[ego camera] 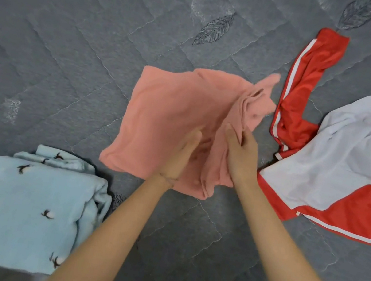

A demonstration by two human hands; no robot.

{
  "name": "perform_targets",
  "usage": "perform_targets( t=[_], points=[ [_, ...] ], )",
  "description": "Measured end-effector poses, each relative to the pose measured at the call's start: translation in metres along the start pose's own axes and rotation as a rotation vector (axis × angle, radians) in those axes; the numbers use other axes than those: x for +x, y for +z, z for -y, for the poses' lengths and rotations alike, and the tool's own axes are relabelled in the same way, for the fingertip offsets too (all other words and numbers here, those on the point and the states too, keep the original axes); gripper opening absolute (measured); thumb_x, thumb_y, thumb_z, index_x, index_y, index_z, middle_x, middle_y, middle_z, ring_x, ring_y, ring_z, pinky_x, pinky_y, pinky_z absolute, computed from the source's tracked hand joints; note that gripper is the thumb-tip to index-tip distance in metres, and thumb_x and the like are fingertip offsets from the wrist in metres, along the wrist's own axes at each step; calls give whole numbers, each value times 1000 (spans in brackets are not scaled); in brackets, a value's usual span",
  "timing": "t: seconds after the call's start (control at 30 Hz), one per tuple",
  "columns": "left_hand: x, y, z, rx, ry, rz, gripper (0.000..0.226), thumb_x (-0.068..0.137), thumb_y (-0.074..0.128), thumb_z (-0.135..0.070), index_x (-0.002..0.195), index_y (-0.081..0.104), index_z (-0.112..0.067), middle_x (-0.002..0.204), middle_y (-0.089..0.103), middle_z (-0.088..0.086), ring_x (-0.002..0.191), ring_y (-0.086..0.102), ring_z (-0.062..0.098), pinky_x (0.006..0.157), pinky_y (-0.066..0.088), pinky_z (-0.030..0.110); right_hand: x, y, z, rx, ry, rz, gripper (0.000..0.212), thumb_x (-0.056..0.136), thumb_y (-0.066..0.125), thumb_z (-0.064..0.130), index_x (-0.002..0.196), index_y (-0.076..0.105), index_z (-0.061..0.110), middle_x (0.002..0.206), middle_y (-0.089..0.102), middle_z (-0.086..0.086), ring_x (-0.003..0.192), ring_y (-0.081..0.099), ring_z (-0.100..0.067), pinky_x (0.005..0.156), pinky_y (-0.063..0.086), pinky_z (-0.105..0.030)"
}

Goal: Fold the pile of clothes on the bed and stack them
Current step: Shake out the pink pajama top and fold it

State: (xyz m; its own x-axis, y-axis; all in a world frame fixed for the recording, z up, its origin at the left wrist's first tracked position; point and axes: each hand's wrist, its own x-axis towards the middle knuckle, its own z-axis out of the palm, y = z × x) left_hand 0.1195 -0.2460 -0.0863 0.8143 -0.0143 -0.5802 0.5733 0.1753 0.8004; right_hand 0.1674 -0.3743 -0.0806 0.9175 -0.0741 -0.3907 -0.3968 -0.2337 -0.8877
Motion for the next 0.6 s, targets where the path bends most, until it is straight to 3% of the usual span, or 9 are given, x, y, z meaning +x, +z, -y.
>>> perform_targets(
  t=[0.07,0.17,0.23,0.3,0.37,0.43,0.47,0.53,0.6],
  points=[
    [-9,-19,-20,-174,-33,2,57,92,33,-61,139,40,-30,135,56,0,112,60,12,91,50,28,-2,34,19,-53,-56,99,6,96,55,22,93,61,20,85,61,12,71,51,11,72,40,-17],
    [-20,-51,-41,-315,-13,-73,44,100,21,-51,122,54,-33,127,61,8,104,64,15,98,46,26,-8,81,40,-64,-100,248,20,98,52,25,115,60,19,91,61,16,77,54,15,69,39,-3],
    [-22,-74,-43,-423,24,-174,43,96,27,-53,110,62,-31,112,70,-1,110,62,15,102,44,31,-13,108,49,-110,-82,367,28,100,47,27,126,55,20,96,61,16,78,53,14,70,36,2],
    [-22,-95,-38,-486,75,-228,45,93,36,-55,117,61,-27,118,66,-3,122,54,18,104,42,36,-16,131,50,-171,-78,508,35,102,42,29,136,47,23,115,61,11,91,54,8,84,37,-3],
    [-20,-110,-29,-481,63,-281,38,94,45,-45,119,60,-21,117,65,2,117,58,18,97,48,33,-17,146,45,-194,-28,670,44,104,37,30,147,34,25,141,49,5,122,49,-8,102,32,-15],
    [-16,-124,-21,-315,15,-391,15,97,53,-24,98,67,-22,92,66,5,90,62,18,77,52,26,-15,151,36,-245,40,817,47,105,32,29,152,23,26,154,32,4,140,31,-12,110,19,-17],
    [-14,-131,-13,-133,-33,-471,17,95,55,-15,84,65,-22,82,61,5,78,58,17,68,50,26,-15,148,32,-293,26,854,47,105,31,24,151,24,24,155,30,3,142,28,-13,109,16,-15],
    [-12,-146,9,176,-115,-602,23,90,55,1,75,54,-17,76,53,5,71,50,18,65,44,31,-12,137,21,-428,-145,759,45,101,35,8,146,38,12,147,44,-6,135,39,-22,109,23,-19],
    [-13,-154,27,372,-146,-655,26,86,49,6,73,44,-16,73,49,6,73,46,20,67,36,30,-2,124,8,-600,-404,553,43,89,43,-3,130,54,1,130,58,-16,122,49,-35,109,33,-41]
  ],
)
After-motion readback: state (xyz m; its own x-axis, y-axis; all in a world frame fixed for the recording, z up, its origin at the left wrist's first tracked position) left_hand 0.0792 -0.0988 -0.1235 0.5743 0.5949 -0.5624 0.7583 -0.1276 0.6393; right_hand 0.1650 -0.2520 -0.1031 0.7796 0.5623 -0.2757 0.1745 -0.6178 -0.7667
